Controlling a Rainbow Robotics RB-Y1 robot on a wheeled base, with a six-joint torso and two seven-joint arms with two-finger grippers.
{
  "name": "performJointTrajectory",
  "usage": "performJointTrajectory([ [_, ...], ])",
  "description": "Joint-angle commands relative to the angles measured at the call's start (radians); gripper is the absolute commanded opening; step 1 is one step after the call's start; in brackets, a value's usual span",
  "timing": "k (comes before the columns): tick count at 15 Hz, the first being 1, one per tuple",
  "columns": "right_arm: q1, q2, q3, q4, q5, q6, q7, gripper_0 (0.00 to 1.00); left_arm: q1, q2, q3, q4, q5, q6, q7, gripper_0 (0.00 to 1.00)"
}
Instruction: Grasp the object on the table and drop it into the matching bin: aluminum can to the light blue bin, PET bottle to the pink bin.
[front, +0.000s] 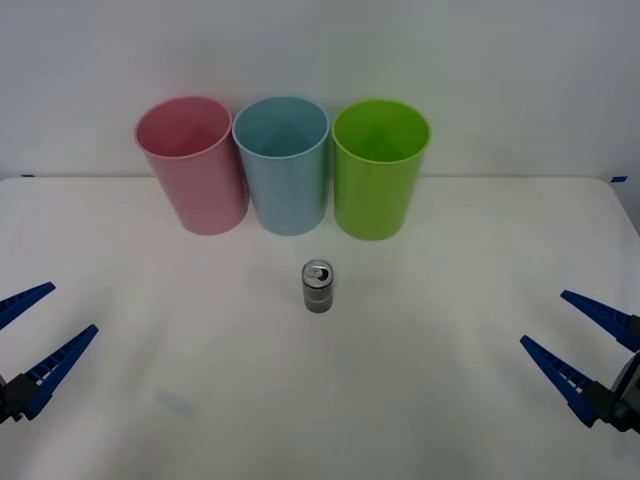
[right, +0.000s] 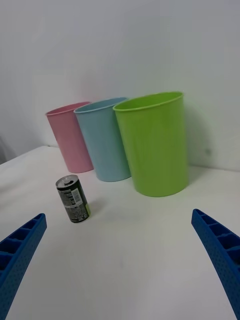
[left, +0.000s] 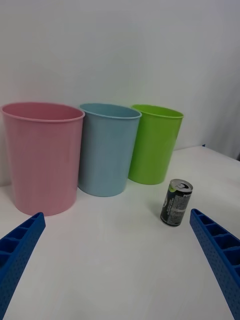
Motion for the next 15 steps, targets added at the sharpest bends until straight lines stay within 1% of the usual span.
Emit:
performJointTrajectory([
  [1,-0.012,0.0,0.042,0.0,0.033,0.025,0.015,1.0,0.0,0.0,0.0,0.0,0.0,0.0,0.0,1.0],
  [3,-0.02,0.0,0.088,0.0,0.049,0.065,0.037,1.0,0.0,0.0,0.0,0.0,0.0,0.0,0.0,1.0],
  [11,-0.055,0.003,0.263,0.0,0.074,0.226,0.106,1.0,0.0,0.0,0.0,0.0,0.0,0.0,0.0,1.0],
  [13,-0.067,0.012,0.301,0.0,0.098,0.271,0.123,1.0,0.0,0.0,0.0,0.0,0.0,0.0,0.0,1.0],
  [15,-0.086,0.052,0.303,0.002,0.154,0.28,0.129,1.0,0.0,0.0,0.0,0.0,0.0,0.0,0.0,1.0],
])
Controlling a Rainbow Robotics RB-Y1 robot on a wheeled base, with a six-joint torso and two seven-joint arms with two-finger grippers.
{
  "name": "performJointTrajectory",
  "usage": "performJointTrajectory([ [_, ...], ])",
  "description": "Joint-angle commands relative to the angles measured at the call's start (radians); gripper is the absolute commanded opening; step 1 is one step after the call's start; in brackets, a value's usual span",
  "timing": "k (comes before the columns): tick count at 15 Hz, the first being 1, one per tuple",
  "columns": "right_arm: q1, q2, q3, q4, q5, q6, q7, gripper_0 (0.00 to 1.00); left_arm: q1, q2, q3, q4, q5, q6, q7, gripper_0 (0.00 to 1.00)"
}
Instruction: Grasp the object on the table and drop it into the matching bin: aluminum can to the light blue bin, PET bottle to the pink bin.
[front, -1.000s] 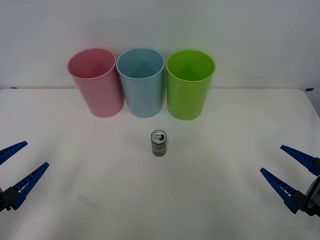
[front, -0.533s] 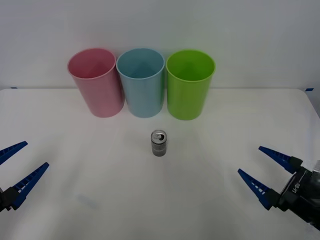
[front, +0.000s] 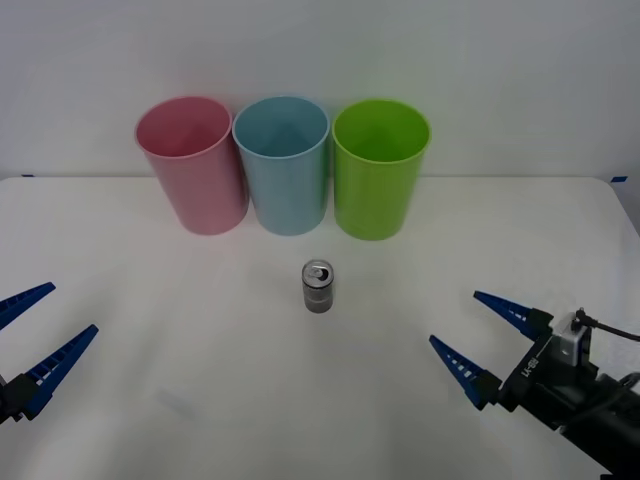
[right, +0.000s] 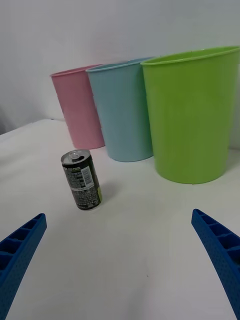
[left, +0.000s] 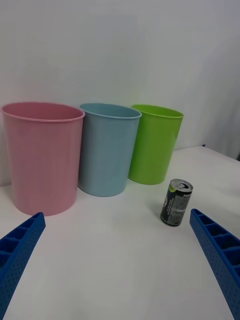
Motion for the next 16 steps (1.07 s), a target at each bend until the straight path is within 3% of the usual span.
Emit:
performJointTrajectory([
  [1,-0.024,0.058,0.005,0.0,0.077,0.014,0.005,1.0,0.0,0.0,0.0,0.0,0.0,0.0,0.0,1.0],
  [8,-0.053,0.084,0.132,0.0,0.152,0.178,0.014,1.0,0.0,0.0,0.0,0.0,0.0,0.0,0.0,1.0],
  [16,-0.188,0.149,0.159,0.175,0.204,0.183,0.037,1.0,0.0,0.0,0.0,0.0,0.0,0.0,0.0,1.0],
])
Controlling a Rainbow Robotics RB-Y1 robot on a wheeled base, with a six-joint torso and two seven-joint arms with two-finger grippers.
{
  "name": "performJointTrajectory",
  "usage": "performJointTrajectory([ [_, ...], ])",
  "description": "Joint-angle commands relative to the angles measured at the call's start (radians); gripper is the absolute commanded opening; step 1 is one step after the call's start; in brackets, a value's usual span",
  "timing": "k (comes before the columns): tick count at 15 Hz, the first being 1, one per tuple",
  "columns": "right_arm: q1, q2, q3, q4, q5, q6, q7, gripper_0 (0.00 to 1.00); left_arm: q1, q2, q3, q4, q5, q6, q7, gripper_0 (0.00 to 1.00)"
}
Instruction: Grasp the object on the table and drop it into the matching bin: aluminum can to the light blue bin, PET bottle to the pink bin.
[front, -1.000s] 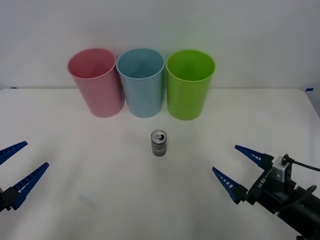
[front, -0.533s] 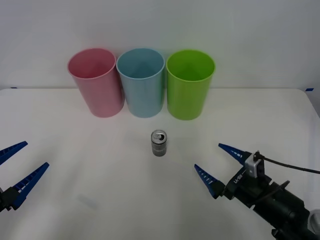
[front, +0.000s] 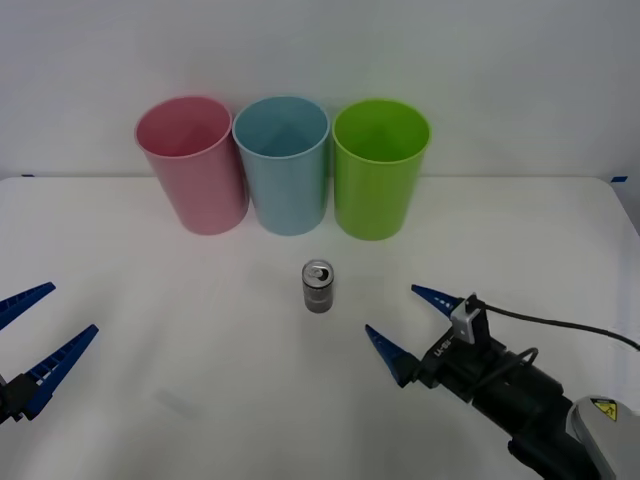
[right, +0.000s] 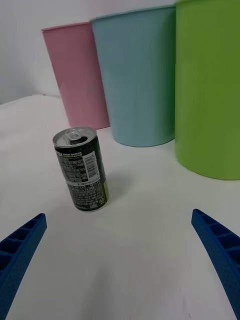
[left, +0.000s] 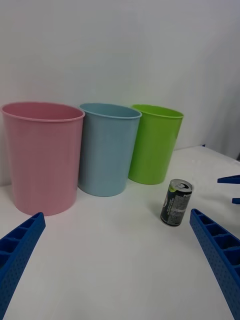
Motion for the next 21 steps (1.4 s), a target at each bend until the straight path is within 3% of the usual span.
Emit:
performJointTrajectory([
  [1,-0.043,0.036,0.0,0.056,0.021,-0.002,0.01,1.0,0.0,0.0,0.0,0.0,0.0,0.0,0.0,1.0],
  [21,-0.287,0.181,0.039,0.351,0.086,0.052,0.114,1.0,0.0,0.0,0.0,0.0,0.0,0.0,0.0,1.0],
])
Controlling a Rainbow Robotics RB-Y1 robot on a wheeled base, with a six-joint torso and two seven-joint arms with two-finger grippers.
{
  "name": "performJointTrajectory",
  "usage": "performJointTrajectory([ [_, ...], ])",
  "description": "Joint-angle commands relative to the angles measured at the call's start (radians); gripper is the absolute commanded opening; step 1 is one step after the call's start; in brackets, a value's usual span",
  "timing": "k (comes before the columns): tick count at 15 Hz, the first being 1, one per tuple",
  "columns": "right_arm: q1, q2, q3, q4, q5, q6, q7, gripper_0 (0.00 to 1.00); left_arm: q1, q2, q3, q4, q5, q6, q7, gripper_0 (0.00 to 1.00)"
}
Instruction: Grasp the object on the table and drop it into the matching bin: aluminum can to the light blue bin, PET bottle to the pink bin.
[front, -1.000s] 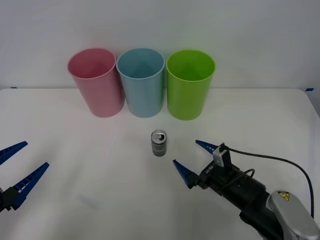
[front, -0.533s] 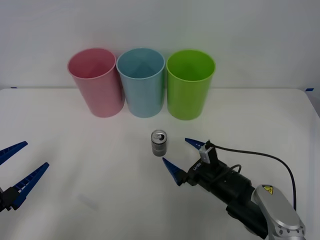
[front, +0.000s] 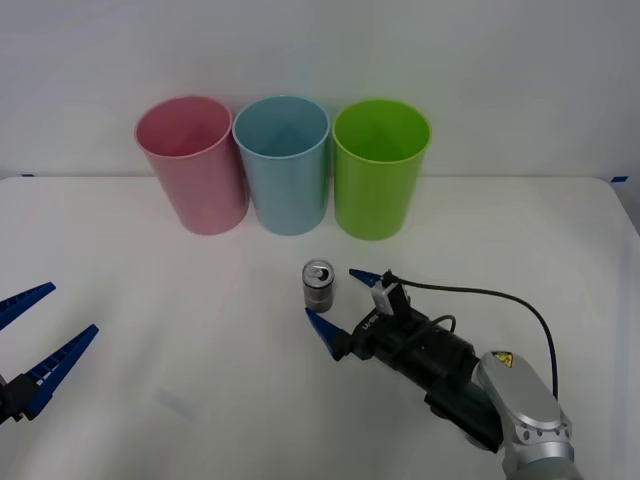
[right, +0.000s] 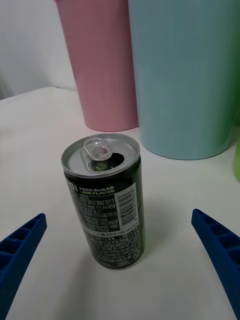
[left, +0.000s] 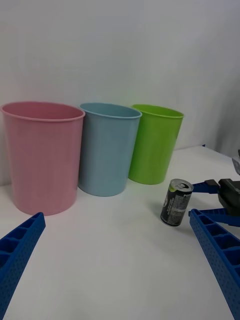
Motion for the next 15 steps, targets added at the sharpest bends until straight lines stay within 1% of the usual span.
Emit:
performJointTrajectory([
  [1,-0.044,0.022,0.0,0.054,0.008,0.017,0.012,1.0,0.0,0.0,0.0,0.0,0.0,0.0,0.0,1.0],
  [3,-0.071,0.032,0.0,0.083,0.013,0.027,0.019,1.0,0.0,0.0,0.0,0.0,0.0,0.0,0.0,1.0],
  [5,-0.081,0.043,0.002,0.085,0.027,0.047,0.022,1.0,0.0,0.0,0.0,0.0,0.0,0.0,0.0,1.0],
  [8,-0.086,0.051,0.02,0.085,0.027,0.076,0.022,1.0,0.0,0.0,0.0,0.0,0.0,0.0,0.0,1.0],
  [15,-0.087,0.054,0.045,0.085,0.027,0.107,0.022,1.0,0.0,0.0,0.0,0.0,0.0,0.0,0.0,1.0],
])
